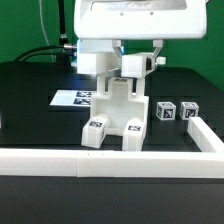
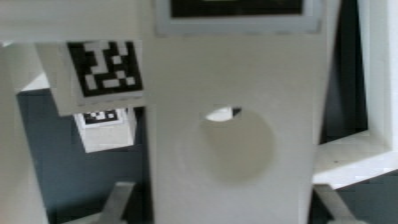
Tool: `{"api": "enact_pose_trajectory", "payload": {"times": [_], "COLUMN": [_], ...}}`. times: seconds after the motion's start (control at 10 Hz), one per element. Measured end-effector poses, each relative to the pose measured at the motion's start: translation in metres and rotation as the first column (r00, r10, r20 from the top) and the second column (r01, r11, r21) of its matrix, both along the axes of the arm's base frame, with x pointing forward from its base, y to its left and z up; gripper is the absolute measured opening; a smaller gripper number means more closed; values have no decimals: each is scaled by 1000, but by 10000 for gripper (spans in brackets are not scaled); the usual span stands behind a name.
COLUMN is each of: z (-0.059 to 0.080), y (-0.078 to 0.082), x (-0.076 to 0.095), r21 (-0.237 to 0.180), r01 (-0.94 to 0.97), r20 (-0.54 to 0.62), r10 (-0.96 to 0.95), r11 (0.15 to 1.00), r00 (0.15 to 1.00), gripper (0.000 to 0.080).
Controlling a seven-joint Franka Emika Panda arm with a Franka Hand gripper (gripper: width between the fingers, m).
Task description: Assemble chair
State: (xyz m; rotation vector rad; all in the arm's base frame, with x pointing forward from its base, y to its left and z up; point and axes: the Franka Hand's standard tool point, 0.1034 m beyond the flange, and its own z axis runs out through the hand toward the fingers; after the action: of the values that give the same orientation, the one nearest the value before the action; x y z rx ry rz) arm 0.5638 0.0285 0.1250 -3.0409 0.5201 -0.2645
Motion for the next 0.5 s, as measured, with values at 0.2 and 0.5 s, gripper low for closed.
{"api": "enact_pose_trajectory", "payload": {"times": [0.2, 0.5], "z": [0, 1], "y": [0, 1], "x": [0, 5], "r21": [0, -22], "r01": [-1, -73], "r20": [0, -13], "r10": [1, 72], "r11": [1000, 997], "r00": [1000, 997], "gripper": [285, 285]}}
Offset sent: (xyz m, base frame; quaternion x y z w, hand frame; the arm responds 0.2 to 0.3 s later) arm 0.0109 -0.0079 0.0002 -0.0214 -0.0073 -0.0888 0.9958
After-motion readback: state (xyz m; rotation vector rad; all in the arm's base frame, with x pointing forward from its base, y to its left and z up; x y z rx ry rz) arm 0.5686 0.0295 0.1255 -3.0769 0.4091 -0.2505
